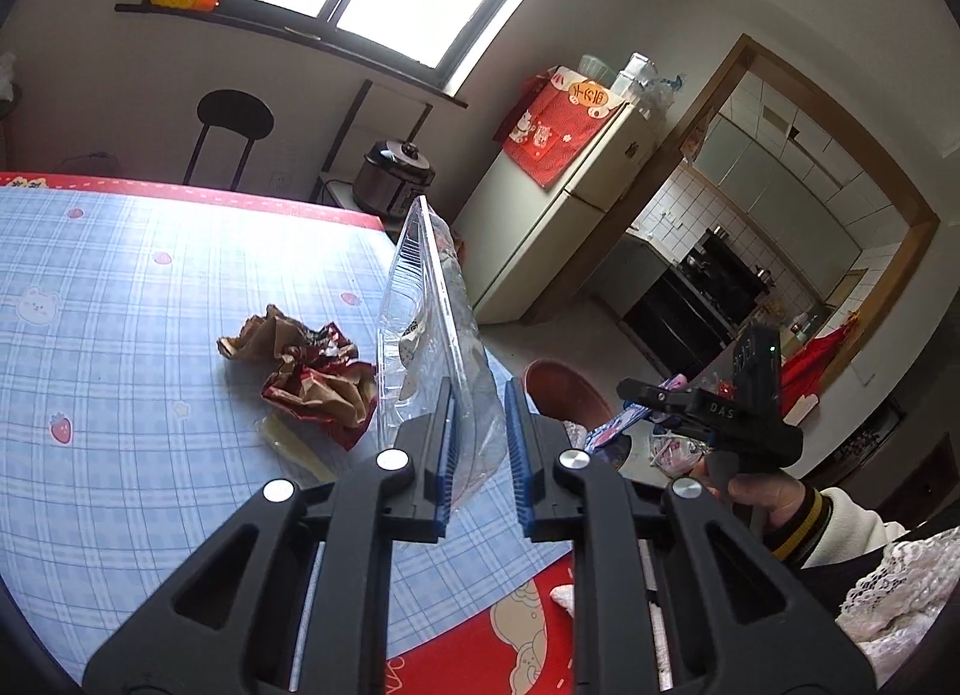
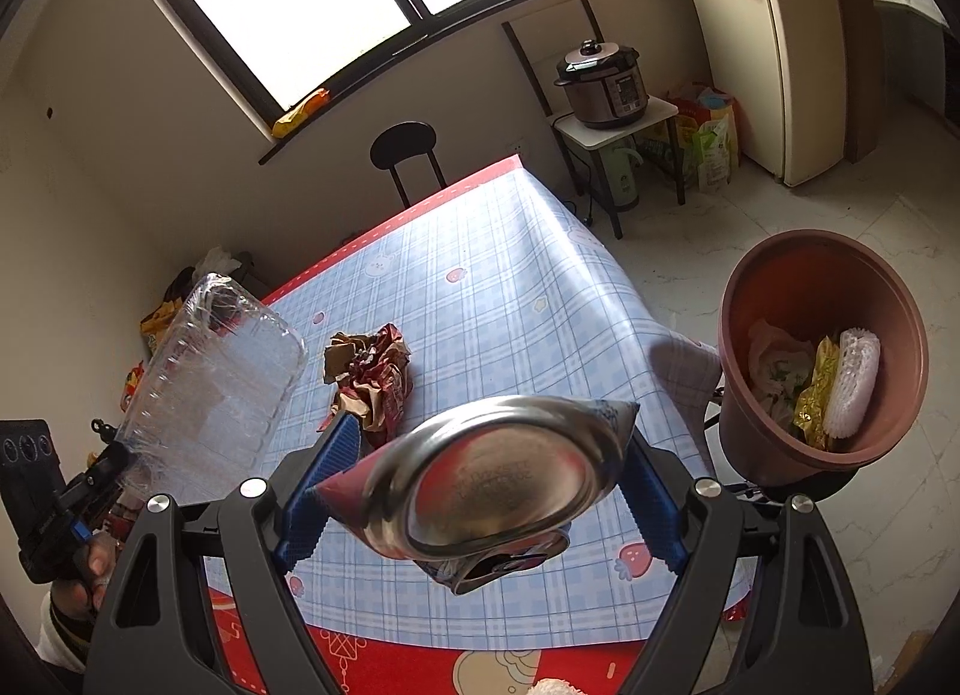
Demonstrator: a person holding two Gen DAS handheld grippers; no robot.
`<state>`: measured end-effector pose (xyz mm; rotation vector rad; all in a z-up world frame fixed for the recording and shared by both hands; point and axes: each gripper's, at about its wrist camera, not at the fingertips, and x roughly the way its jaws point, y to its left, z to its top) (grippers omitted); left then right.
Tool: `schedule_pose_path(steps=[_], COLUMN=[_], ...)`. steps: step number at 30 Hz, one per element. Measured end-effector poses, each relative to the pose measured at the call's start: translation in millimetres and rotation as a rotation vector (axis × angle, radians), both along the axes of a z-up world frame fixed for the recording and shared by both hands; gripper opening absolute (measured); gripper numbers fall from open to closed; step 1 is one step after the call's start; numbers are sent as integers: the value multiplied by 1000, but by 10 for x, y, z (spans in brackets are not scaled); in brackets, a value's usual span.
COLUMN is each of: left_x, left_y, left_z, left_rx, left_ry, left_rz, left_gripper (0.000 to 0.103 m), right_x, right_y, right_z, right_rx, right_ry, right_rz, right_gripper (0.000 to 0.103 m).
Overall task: Collect trash
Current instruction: 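Carry the bottle and blue can over the brown bin with both grippers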
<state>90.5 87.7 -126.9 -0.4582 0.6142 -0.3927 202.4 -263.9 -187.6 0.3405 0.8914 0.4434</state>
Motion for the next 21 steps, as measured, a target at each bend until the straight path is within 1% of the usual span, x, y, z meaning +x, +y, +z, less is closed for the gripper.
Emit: schedule_pose_path(steps=[4,7,10,14,21], left_x=[63,132,219,341,574], left_y=[-21,-77,-163,-347,-729], left_z=[228,389,510,604,706], left_rx=[16,17,16,8,-2], left_ry=[-57,-94,-124,-146,-154], left_rz=[1,-4,-9,-25,-50], left_gripper=[19,19,19,19,19], right_x=[53,135,265,471,880], right_y=[-159,-386,-648,-1005,-1563], right_z=[141,269,377,447,478], right_rx=[-4,-7,-45,-90,-126], right_ry=[-27,-52,-76,-93,-97], right_rz=[-24,-61,-101,-149,-214], right_gripper=[82,82,82,82,82])
